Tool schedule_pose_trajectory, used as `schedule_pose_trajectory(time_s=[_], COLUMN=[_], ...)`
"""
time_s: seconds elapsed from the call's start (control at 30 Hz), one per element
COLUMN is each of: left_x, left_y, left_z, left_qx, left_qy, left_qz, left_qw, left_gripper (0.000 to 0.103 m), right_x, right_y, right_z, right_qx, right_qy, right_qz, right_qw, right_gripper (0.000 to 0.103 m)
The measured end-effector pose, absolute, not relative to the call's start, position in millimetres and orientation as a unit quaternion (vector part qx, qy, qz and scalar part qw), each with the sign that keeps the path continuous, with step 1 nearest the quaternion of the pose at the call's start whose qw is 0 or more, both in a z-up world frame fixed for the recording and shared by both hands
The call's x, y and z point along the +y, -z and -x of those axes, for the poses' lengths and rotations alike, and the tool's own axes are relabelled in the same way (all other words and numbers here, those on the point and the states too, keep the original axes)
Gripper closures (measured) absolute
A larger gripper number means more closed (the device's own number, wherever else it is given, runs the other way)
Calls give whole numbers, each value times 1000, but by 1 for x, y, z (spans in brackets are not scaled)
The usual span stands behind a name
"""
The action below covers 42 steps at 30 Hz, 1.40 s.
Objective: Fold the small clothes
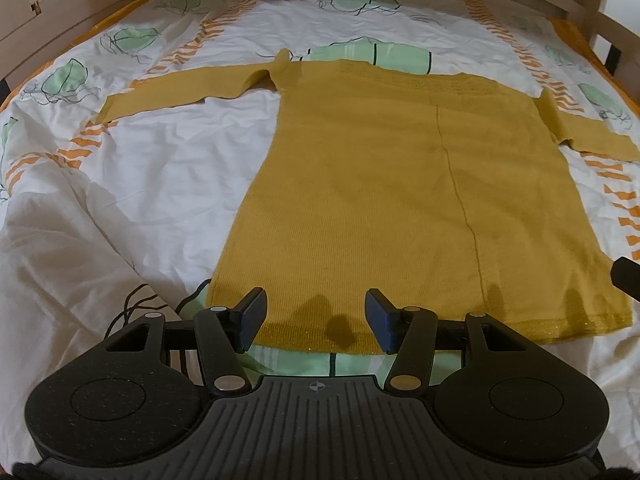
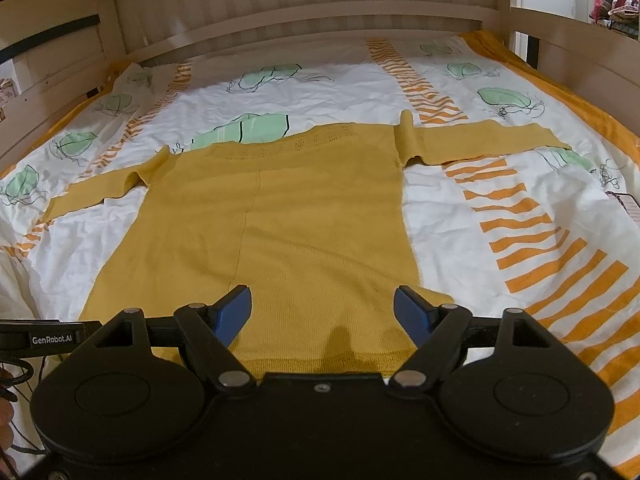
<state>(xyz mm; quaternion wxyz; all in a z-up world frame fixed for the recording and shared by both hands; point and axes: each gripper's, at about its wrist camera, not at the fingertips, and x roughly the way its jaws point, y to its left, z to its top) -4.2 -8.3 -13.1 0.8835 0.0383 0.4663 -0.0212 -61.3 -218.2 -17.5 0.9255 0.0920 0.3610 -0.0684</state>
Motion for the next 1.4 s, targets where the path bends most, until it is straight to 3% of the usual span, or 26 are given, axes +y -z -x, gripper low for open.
schedule_pose_trajectory(time_s=[1.4], left_x=[14], left_y=[14], left_z=[-3], left_qx=[454], left_qy=[51], left_qz=[20], left_qw=[889], left_gripper=[50], right_x=[-224], right_y=[20], right_z=[56], right_qx=[358], right_qy=[72], right_qz=[-117], right_qw=[924], right_gripper=[18])
